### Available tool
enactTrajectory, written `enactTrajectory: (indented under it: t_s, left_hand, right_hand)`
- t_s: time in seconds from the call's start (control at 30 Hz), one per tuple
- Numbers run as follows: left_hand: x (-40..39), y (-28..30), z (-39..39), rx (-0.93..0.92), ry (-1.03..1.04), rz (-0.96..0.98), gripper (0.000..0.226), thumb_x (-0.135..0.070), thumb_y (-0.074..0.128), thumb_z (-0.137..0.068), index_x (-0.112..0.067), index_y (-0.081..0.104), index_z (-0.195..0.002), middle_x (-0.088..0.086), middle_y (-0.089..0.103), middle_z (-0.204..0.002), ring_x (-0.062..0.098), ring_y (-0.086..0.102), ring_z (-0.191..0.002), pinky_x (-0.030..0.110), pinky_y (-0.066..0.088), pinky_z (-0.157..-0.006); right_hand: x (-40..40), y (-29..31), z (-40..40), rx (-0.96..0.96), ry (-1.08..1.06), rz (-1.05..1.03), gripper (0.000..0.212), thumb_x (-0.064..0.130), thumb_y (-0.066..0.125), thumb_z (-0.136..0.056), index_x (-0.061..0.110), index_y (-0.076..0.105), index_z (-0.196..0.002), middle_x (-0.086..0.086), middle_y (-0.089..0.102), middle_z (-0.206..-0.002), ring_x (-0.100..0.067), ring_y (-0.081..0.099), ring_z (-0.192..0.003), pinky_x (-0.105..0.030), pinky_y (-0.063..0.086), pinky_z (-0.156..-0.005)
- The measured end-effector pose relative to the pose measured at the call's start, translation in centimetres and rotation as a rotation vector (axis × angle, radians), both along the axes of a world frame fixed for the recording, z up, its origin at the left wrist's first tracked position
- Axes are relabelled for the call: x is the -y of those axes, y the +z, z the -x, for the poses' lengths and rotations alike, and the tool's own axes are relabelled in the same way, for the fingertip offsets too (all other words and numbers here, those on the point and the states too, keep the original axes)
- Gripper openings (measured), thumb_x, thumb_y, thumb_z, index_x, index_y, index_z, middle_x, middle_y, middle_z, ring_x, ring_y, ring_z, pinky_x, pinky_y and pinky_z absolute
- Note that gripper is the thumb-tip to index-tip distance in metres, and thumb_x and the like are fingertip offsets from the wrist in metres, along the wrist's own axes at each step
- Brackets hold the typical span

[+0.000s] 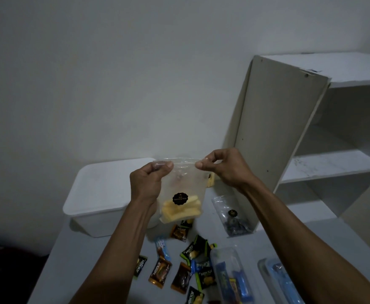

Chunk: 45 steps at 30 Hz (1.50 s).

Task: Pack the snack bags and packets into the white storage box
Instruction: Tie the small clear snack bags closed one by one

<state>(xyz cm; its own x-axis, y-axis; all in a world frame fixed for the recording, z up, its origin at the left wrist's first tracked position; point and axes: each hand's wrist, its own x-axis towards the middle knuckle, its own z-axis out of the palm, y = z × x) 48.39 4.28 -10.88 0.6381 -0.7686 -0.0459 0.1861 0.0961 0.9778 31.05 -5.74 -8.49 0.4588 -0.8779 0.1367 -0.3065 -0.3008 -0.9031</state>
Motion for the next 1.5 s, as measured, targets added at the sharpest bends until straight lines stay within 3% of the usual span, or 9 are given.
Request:
enactTrajectory:
  t_s: [0.07, 0.2, 0.4, 0.53, 0.67, 1.17, 1.3, 1.43, 1.5]
  left_hand:
    - [-0.1, 0.0, -0.4, 0.006, 0.002, -0.008, 0.006, -0.013, 0.077, -0.079, -0.014, 0.073, -0.074, -0.004, 0.074, -0.082, 0.001, 0.062, -0.074, 0.025, 0.044, -0.077]
    - [-0.2, -0.1, -0.6, 0.02, 0.014, -0.006, 0.012, -0.014, 0.074, -0.083, -0.017, 0.074, -0.071, 0.001, 0.076, -0.091, 0.008, 0.062, -0.084, 0.026, 0.044, -0.08]
    - [-0.7, -0.1, -1.3, 0.07, 0.065, 0.011, 0.006, -0.015, 0.075, -0.082, -0.012, 0.076, -0.088, -0.006, 0.076, -0.087, -0.005, 0.066, -0.076, 0.016, 0.046, -0.075]
    - [-0.7, -0.1, -1.3, 0.027, 0.092, 0.001, 0.005, -0.012, 0.075, -0.082, -0.016, 0.074, -0.079, -0.004, 0.075, -0.086, 0.004, 0.066, -0.086, 0.024, 0.046, -0.085]
    - [-0.6, -0.2, -1.1, 0.002, 0.099, -0.001, 0.007, -0.011, 0.073, -0.084, -0.016, 0.072, -0.079, -0.005, 0.074, -0.082, -0.003, 0.064, -0.075, 0.025, 0.045, -0.086]
    - [-0.7, -0.8, 0.3, 0.188, -0.087, 0.001, 0.007, -0.012, 0.067, -0.09, -0.014, 0.073, -0.087, -0.004, 0.072, -0.082, -0.005, 0.063, -0.072, 0.007, 0.048, -0.065]
    - [-0.5, -1.1, 0.6, 0.228, 0.03, -0.041, 0.006, -0.028, 0.076, -0.083, -0.023, 0.073, -0.084, -0.008, 0.07, -0.083, 0.008, 0.057, -0.076, 0.015, 0.049, -0.066]
    - [-0.4, -1.0, 1.3, 0.273, 0.151, -0.152, 0.04, -0.064, 0.075, -0.068, -0.025, 0.07, -0.076, -0.002, 0.065, -0.084, 0.017, 0.061, -0.071, 0.033, 0.054, -0.066]
    - [-0.6, -0.6, 1.7, 0.33, 0.126, -0.165, 0.032, -0.055, 0.074, -0.076, -0.023, 0.069, -0.068, -0.004, 0.066, -0.086, 0.013, 0.067, -0.064, 0.028, 0.056, -0.058]
  right_hand:
    - [0.0, 0.3, 0.4, 0.011, -0.004, -0.027, 0.028, 0.035, 0.086, -0.069, 0.01, 0.072, -0.072, 0.002, 0.077, -0.081, -0.024, 0.072, -0.09, -0.027, 0.055, -0.073]
    - [-0.4, 0.9, 0.4, 0.033, 0.013, -0.036, 0.023, 0.034, 0.083, -0.073, 0.013, 0.075, -0.076, 0.001, 0.077, -0.083, -0.053, 0.06, -0.101, -0.062, 0.05, -0.089]
    - [-0.4, 0.9, 0.8, 0.027, 0.013, -0.019, 0.018, 0.029, 0.079, -0.079, 0.012, 0.077, -0.084, 0.008, 0.076, -0.089, -0.03, 0.067, -0.1, -0.037, 0.057, -0.081]
    - [-0.3, 0.3, 0.6, 0.029, 0.041, -0.01, 0.018, 0.03, 0.08, -0.079, 0.012, 0.077, -0.083, 0.002, 0.077, -0.09, -0.032, 0.067, -0.099, -0.047, 0.054, -0.088]
    - [0.0, 0.0, 0.6, 0.009, 0.055, 0.038, 0.019, 0.031, 0.078, -0.081, 0.012, 0.076, -0.084, 0.002, 0.076, -0.089, -0.014, 0.069, -0.093, -0.025, 0.051, -0.079]
    - [-0.8, 1.1, -1.4, -0.192, 0.238, 0.044, 0.024, 0.037, 0.07, -0.089, 0.016, 0.076, -0.081, 0.002, 0.074, -0.075, -0.012, 0.066, -0.069, -0.033, 0.056, -0.072]
    - [-1.2, 0.4, -2.1, -0.225, 0.22, 0.045, 0.019, 0.03, 0.073, -0.088, 0.018, 0.072, -0.072, 0.01, 0.069, -0.067, -0.004, 0.062, -0.065, -0.029, 0.054, -0.068]
    - [-2.2, -0.7, -3.1, -0.11, 0.076, -0.003, 0.021, 0.029, 0.071, -0.089, 0.013, 0.072, -0.075, 0.007, 0.069, -0.068, -0.005, 0.061, -0.063, -0.024, 0.049, -0.061]
    - [-2.7, -0.8, -3.5, -0.076, 0.066, -0.051, 0.021, 0.028, 0.069, -0.09, 0.014, 0.072, -0.075, 0.007, 0.067, -0.068, -0.005, 0.059, -0.062, -0.024, 0.046, -0.061]
